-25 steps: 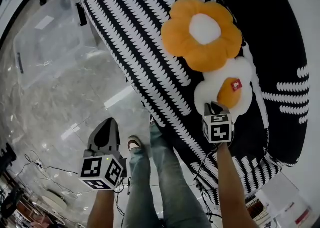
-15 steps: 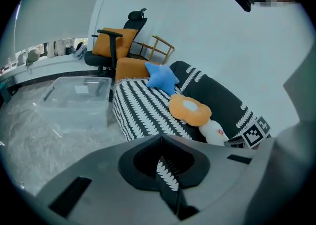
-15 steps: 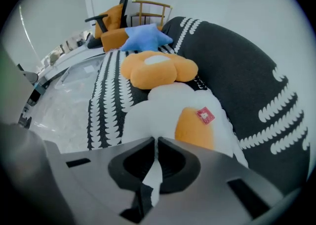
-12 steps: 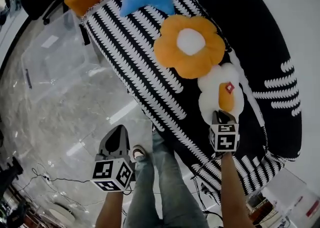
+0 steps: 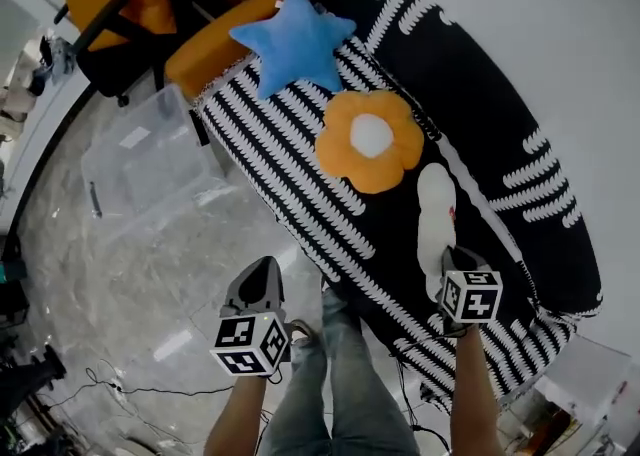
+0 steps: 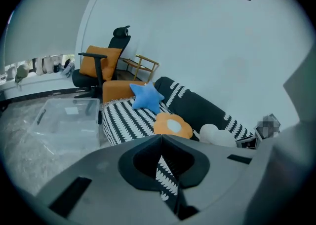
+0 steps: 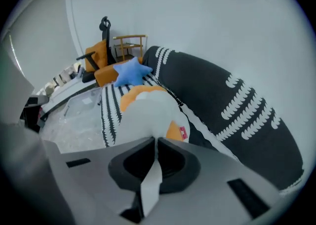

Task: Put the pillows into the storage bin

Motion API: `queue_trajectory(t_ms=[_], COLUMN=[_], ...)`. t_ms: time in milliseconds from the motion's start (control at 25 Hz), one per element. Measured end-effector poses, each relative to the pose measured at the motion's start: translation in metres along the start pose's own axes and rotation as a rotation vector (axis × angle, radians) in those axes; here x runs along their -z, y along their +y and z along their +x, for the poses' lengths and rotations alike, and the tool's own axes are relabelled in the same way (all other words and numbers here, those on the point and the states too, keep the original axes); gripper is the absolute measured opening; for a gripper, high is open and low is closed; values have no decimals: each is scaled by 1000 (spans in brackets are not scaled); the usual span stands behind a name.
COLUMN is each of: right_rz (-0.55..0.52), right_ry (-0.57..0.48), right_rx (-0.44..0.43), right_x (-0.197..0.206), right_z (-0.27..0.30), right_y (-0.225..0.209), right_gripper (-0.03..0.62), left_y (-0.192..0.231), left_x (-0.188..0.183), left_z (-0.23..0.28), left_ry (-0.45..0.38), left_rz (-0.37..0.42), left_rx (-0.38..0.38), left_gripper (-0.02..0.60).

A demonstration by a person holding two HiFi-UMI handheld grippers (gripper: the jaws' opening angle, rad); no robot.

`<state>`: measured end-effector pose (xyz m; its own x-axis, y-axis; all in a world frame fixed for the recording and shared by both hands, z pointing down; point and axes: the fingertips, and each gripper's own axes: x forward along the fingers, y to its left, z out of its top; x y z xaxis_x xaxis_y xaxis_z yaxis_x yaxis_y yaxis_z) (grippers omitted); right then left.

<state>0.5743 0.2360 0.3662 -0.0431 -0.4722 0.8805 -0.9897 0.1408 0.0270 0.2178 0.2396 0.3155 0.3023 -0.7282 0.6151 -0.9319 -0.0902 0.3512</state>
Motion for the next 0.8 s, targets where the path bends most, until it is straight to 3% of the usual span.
queue_trajectory(t_ms=[360,800], right_rz=[154,179], right_ry=[-186,-351], right_rx=[-105,-221], right_x=[-41,-107], right_z=[-104,-172], right_y=[43,85], right_gripper=[9,9], left_y=[-28,-14], left_x=[-21,-107], left_z=[-62,-127], left_ry=[-10,-211], left_rz=[56,48], left_rx=[14,-66], left_gripper=[12,11])
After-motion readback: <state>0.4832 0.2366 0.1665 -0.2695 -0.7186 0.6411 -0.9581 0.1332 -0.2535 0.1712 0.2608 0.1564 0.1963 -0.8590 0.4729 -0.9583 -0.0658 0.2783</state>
